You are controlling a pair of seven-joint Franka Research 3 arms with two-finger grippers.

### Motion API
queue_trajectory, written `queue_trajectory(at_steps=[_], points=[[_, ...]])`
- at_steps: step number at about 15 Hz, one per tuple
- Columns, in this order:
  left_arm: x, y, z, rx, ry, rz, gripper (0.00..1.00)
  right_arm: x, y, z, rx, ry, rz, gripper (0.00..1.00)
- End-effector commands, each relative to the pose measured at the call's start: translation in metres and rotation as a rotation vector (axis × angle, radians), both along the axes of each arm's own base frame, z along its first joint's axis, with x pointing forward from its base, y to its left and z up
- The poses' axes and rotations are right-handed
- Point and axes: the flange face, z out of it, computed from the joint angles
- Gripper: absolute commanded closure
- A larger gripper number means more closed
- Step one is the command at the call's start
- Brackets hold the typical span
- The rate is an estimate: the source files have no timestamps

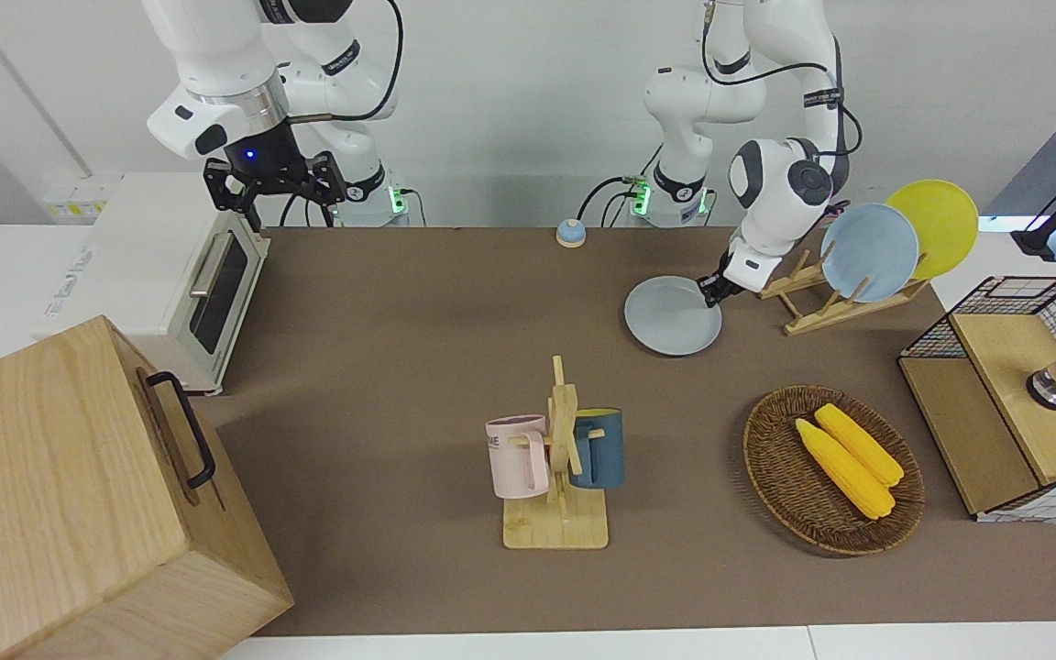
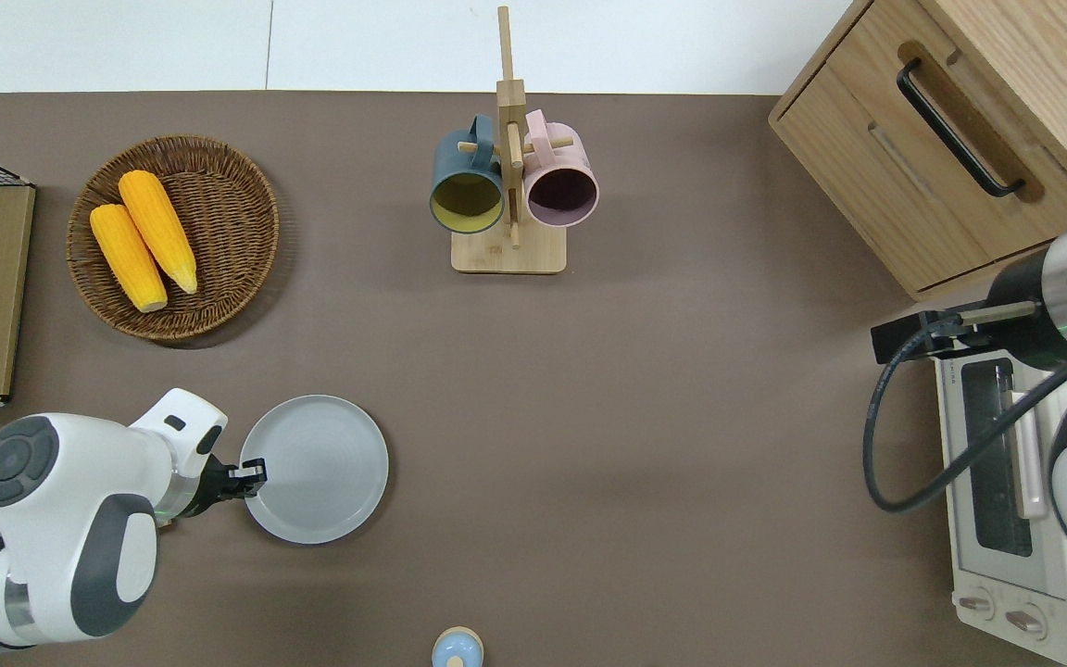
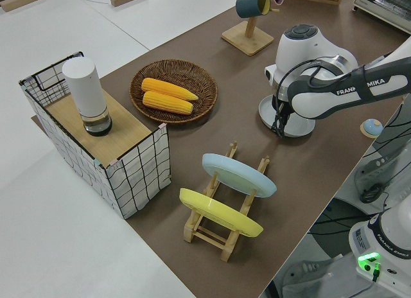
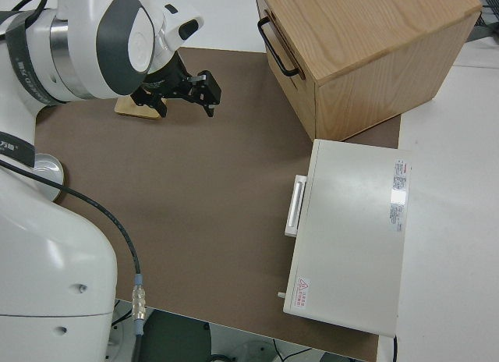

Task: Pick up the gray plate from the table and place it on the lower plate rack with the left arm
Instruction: 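Grasp the gray plate rim with the left gripper and lift it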

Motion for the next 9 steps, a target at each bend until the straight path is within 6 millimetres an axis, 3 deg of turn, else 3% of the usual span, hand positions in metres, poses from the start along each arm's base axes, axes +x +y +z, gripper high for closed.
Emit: queue_trajectory(at_steps=[1, 3, 9], points=[[0.004, 0.009, 0.013, -0.006, 0.018, 0.025, 1.00, -0.002, -0.002, 0.004, -0.003, 0.002, -0.016, 0.017], [0.006, 0.014, 0.023, -0.009, 0.024, 0.030, 1.00, -0.002, -0.002, 0.004, -0.003, 0.002, -0.016, 0.017], [0.023, 0.025, 0.080, -0.020, 0.062, 0.049, 1.00, -0.002, -0.002, 0.004, -0.003, 0.002, -0.016, 0.017]])
